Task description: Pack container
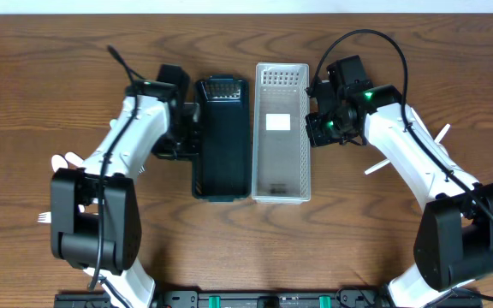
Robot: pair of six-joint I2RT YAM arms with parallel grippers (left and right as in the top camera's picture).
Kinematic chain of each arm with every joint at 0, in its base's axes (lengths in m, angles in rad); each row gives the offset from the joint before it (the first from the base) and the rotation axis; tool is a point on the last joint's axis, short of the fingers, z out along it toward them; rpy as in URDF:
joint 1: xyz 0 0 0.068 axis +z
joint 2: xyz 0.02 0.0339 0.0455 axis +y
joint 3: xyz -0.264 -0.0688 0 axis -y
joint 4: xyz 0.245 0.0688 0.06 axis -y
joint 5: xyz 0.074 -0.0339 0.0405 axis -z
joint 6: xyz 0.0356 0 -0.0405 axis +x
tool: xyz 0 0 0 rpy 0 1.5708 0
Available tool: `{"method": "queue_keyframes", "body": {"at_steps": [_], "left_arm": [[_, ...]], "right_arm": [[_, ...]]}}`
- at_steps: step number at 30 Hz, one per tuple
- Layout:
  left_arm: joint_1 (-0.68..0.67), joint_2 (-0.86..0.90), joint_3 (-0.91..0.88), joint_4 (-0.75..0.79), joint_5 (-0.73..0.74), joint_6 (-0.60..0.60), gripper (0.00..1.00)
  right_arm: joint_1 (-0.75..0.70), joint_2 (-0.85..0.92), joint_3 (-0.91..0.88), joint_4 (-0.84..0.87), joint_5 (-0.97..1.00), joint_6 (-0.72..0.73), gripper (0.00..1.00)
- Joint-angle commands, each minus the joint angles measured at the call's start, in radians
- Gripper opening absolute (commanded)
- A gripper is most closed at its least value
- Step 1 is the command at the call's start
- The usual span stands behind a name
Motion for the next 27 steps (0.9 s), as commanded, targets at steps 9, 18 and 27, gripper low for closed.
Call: {"method": "queue_keyframes", "body": {"at_steps": [9,18,27], "left_arm": [[-0.048,0.004,0.011,-0.007,-0.050,-0.009,0.06],[0.036,0.002,0.011,-0.008,-0.130,-0.008,0.06],[0.079,-0.011,0.013,-0.007,-0.129,-0.012,0.06]], "right_arm": [[-0.023,0.007,0.007,-0.002,0.195,0.042,0.02],[-0.063,0.005,0.007,0.003,0.195,0.041,0.04],[-0.063,-0.013,0.093,-0.005,0.075,-0.011,0.01]]}}
